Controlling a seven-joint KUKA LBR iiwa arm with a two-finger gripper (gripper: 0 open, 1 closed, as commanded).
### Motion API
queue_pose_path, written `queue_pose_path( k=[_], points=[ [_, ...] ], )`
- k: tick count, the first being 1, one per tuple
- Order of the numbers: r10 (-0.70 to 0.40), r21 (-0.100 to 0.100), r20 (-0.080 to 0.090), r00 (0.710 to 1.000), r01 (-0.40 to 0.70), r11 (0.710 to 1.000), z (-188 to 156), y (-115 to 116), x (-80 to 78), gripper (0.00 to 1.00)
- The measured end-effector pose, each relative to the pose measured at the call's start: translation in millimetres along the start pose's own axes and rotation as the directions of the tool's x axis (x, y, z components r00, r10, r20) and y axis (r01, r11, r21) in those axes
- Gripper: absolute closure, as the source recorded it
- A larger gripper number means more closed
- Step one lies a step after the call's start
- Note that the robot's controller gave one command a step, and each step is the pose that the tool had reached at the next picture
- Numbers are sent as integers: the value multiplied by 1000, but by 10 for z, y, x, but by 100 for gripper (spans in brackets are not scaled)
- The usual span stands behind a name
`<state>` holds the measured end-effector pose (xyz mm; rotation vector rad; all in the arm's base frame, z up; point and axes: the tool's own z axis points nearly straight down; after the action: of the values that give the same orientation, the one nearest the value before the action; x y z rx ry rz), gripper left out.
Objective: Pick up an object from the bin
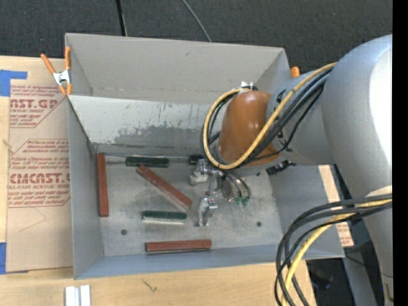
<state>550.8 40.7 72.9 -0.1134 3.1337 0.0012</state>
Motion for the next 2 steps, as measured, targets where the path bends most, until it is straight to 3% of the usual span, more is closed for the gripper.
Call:
queue_pose_path(
  k=[1, 2],
  points=[
    [130, -2, 10, 991, -130, 992, -39, 620, -162, 100],
    [130, -2, 10, 992, -130, 992, -39, 620, -162, 100]
  ],
)
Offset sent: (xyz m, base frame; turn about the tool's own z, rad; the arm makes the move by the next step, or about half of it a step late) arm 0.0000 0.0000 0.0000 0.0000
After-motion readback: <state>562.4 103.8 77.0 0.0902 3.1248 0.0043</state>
